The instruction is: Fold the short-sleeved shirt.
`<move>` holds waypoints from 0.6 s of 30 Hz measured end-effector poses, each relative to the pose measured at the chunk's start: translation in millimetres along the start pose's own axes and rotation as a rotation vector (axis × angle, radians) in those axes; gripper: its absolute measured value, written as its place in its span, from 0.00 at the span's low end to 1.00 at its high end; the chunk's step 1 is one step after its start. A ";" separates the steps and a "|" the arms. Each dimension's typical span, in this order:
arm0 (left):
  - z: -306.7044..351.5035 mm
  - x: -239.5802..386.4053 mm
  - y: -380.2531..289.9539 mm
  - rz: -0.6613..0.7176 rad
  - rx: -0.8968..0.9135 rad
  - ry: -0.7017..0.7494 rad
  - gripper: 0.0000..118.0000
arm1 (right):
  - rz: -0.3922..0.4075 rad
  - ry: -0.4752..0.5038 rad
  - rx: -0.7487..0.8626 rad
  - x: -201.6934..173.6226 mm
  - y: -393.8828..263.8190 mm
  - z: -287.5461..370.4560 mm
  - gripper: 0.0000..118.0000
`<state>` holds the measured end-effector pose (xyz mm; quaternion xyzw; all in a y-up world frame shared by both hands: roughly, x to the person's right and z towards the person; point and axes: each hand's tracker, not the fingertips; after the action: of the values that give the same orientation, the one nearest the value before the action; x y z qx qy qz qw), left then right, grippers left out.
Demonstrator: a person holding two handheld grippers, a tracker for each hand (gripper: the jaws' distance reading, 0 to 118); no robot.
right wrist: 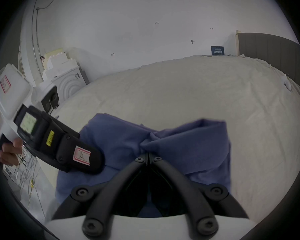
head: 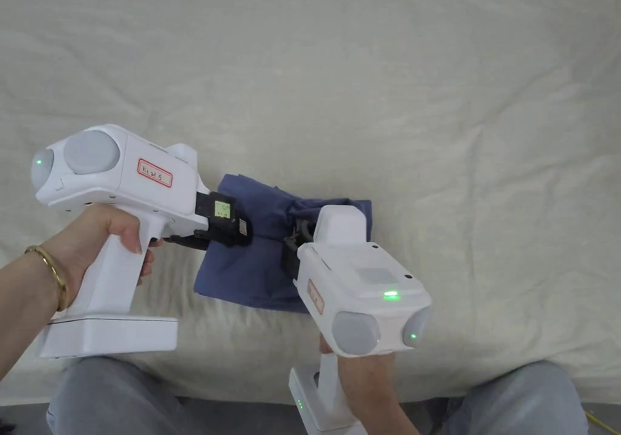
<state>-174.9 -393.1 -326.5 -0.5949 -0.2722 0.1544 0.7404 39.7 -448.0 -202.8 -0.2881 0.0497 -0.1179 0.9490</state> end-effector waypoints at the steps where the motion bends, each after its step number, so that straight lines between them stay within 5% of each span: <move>1: 8.2 0.6 0.9 -0.003 0.009 -0.012 0.14 | -0.001 0.022 0.061 0.8 9.5 13.0 0.00; 9: 80.5 -36.4 6.0 0.019 0.102 0.136 0.14 | 0.035 0.042 0.299 14.1 81.5 95.9 0.00; 18: 159.7 -135.3 22.1 0.134 0.142 0.421 0.14 | 0.017 -0.049 0.328 36.3 93.8 116.2 0.00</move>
<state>-375.3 -335.2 -354.5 -0.5770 -0.0600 0.0946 0.8090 112.0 -319.3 -159.9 -0.1317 0.0089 -0.1096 0.9852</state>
